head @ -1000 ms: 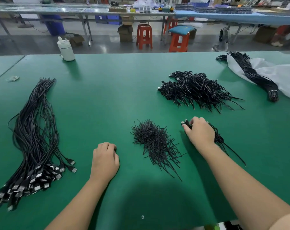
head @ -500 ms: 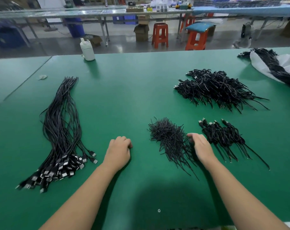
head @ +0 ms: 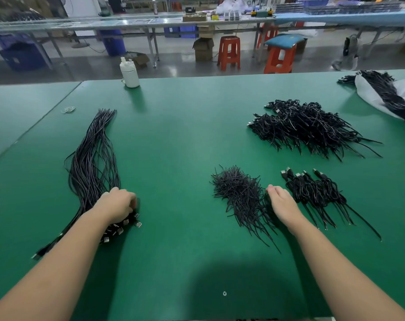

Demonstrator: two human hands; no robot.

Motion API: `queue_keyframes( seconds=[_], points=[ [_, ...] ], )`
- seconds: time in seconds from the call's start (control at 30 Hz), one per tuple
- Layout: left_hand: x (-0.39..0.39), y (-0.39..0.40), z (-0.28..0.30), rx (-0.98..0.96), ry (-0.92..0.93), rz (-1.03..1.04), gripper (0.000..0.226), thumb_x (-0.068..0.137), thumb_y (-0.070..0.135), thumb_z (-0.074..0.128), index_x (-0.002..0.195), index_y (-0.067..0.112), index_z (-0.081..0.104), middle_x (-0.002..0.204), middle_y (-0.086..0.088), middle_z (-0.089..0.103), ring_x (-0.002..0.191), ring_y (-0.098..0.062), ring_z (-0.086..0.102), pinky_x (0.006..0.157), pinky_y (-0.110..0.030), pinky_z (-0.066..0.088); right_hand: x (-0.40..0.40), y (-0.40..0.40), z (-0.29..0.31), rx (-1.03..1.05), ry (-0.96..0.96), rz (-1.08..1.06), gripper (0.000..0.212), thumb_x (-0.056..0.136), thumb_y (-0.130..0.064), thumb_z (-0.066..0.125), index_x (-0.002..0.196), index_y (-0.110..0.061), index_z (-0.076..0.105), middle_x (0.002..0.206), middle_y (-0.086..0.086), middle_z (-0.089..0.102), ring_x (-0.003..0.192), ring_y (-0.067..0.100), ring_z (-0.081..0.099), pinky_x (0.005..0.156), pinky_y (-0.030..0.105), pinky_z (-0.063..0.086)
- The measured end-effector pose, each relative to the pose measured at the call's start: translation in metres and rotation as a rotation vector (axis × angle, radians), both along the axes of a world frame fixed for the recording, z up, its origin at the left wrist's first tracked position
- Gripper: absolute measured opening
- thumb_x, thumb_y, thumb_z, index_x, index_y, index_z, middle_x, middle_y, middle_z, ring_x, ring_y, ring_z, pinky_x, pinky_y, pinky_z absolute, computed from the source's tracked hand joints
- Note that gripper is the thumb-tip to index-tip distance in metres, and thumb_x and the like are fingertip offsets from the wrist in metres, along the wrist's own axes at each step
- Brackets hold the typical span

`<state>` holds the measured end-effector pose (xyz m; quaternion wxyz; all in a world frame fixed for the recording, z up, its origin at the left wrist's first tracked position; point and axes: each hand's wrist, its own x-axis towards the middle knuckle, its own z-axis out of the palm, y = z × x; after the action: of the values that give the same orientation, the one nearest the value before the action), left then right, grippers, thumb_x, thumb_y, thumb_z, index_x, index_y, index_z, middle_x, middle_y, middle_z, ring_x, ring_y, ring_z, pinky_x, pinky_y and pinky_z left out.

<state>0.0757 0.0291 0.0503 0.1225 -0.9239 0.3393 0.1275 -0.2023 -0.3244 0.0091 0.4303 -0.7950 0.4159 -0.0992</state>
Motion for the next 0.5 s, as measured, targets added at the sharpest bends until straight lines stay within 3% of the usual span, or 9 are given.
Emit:
queue_keyframes(
  seconds=[0.13, 0.33, 0.5],
  points=[
    [0.0, 0.004, -0.004, -0.093, 0.01, -0.041, 0.009, 0.098, 0.023, 0.056, 0.098, 0.028, 0.063, 0.101, 0.007, 0.058, 0.104, -0.017, 0.047, 0.089, -0.034, 0.044, 0.002, 0.0, 0.005, 0.012, 0.023, -0.019, 0.047, 0.106, -0.046, 0.024, 0.113, -0.013, 0.057, 0.106, -0.001, 0.052, 0.094, 0.014, 0.047, 0.085, 0.035, 0.036],
    [0.002, 0.009, -0.002, -0.078, 0.116, -0.019, 0.028, 0.091, 0.001, 0.055, 0.104, 0.026, 0.06, 0.106, 0.003, 0.053, 0.1, -0.016, 0.05, 0.087, -0.032, 0.048, 0.004, -0.004, 0.011, 0.081, 0.019, -0.076, 0.037, 0.105, -0.047, 0.025, 0.106, -0.02, 0.051, 0.097, -0.004, 0.051, 0.097, 0.017, 0.048, 0.087, 0.036, 0.036],
    [0.0, 0.002, -0.004, -0.015, 0.001, -0.064, 0.018, 0.092, 0.022, 0.065, 0.107, 0.027, 0.057, 0.104, 0.005, 0.054, 0.103, -0.017, 0.048, 0.086, -0.032, 0.046, 0.007, -0.001, 0.012, 0.039, 0.004, -0.18, 0.035, 0.105, -0.042, 0.031, 0.103, -0.015, 0.054, 0.094, 0.001, 0.059, 0.079, 0.014, 0.053, 0.074, 0.036, 0.042]
  ],
)
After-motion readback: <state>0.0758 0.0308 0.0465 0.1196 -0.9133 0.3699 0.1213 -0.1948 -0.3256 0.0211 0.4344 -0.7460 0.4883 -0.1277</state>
